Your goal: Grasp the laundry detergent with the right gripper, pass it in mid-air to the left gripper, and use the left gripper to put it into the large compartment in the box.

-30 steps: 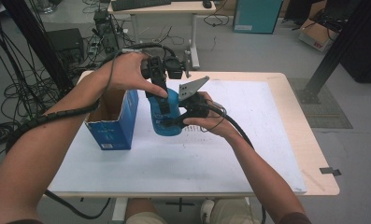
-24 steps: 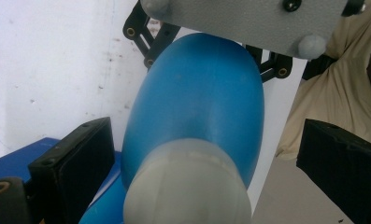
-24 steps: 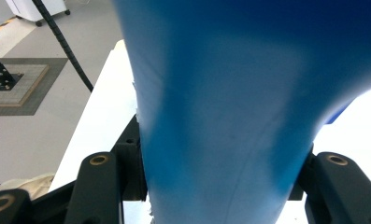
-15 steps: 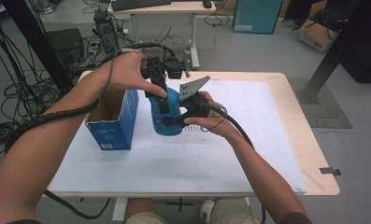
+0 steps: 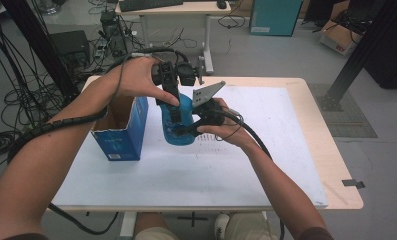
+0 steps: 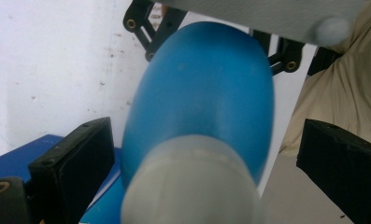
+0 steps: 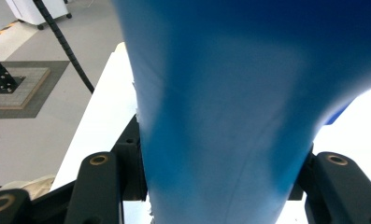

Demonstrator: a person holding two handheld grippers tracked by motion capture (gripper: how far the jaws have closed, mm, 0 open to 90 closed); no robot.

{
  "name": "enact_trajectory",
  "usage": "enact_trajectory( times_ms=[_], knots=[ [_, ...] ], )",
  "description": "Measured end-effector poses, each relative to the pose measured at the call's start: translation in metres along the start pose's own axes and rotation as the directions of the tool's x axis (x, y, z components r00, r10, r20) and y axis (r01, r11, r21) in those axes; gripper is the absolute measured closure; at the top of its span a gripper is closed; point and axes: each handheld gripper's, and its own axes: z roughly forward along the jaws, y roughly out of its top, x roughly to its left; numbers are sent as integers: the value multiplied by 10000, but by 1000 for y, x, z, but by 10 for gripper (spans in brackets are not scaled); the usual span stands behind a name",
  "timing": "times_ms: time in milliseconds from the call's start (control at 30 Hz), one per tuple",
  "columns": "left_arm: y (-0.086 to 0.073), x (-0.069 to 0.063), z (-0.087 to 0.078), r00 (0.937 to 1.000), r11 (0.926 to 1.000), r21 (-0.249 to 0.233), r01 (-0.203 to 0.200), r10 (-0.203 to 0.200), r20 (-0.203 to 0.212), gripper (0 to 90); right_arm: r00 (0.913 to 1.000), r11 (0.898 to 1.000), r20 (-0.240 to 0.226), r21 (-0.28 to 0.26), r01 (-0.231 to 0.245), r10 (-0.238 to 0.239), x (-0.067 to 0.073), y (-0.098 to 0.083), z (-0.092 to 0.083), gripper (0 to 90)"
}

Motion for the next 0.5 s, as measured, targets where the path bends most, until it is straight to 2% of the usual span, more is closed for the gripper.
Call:
enact_trajectory(
  times_ms=[333, 500],
  knots=[
    [1, -1, 1, 9999, 10000, -65, 69, -69, 99, 47, 10000, 10000, 4, -6, -92, 92, 2, 1, -3, 431],
    [0, -2, -1, 9999, 10000, 56, 1, -1, 102, 47, 10000, 10000, -1, -24, 3, -3, 2, 2, -2, 431]
  ],
)
